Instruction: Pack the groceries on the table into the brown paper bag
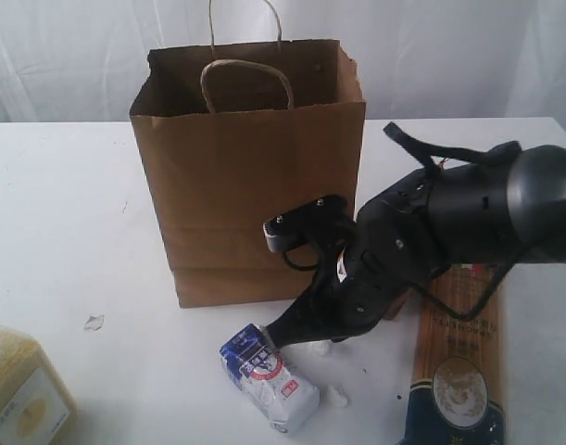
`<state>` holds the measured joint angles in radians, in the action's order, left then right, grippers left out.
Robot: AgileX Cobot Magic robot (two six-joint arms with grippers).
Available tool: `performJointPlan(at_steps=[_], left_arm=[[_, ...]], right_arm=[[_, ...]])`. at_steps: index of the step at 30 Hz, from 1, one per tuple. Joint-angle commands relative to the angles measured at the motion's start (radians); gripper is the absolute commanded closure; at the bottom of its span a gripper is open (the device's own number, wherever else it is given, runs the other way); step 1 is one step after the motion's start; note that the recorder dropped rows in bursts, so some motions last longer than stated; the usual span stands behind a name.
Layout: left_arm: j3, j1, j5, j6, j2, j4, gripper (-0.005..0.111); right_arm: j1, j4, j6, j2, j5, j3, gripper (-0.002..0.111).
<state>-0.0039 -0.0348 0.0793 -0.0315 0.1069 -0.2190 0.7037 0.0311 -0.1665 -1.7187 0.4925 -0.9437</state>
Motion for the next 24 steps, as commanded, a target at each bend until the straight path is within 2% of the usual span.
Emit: performJointPlan(at_steps=[1, 5, 11, 19, 24], left_arm=[[0.004, -0.009, 0.000, -0.006, -0.003, -0.005, 0.107], [0.004, -0.009, 0.000, -0.006, -0.003, -0.005, 0.107], [0.004, -0.009, 0.000, -0.006, -0.003, -0.005, 0.107], [0.004, -0.009, 0.000, -0.006, -0.003, -0.005, 0.107], [0.004, -0.009, 0.000, -0.006, -0.003, -0.005, 0.107]], right_arm=[[-0.007, -0.001, 0.006, 0.073, 0.030, -0.004, 0.108], [-0.007, -0.001, 0.015, 0.067, 0.008, -0.004, 0.105], [-0.007, -0.008, 0.035, -0.007, -0.008, -0.004, 0.078], [-0.007, -0.017, 0.035, -0.065, -0.093, -0.004, 0.077], [-0.007, -0.020, 0.035, -0.094, -0.071, -0.004, 0.077]])
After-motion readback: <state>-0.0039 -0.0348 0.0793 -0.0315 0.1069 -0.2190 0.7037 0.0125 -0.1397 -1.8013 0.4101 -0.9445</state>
